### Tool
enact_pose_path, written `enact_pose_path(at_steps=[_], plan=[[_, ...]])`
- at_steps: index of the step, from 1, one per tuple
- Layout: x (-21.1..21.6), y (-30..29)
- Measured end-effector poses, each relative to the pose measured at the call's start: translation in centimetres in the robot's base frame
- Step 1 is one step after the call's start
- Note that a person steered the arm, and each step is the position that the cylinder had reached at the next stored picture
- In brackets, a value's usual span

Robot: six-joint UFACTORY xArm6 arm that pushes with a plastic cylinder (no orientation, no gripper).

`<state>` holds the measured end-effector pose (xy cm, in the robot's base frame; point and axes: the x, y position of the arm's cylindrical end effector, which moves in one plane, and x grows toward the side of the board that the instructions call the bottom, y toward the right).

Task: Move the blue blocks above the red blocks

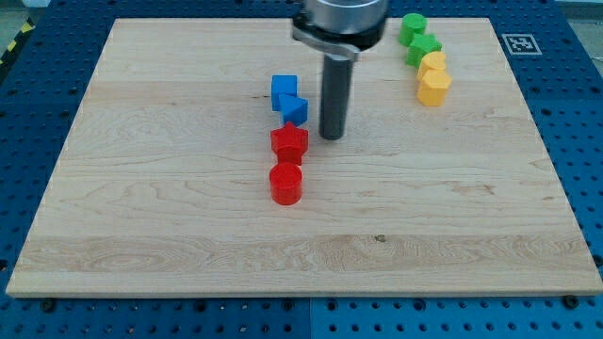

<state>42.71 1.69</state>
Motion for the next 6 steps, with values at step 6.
enact_pose_path(at_steps=[6], plan=[[-2.2,-2.7]])
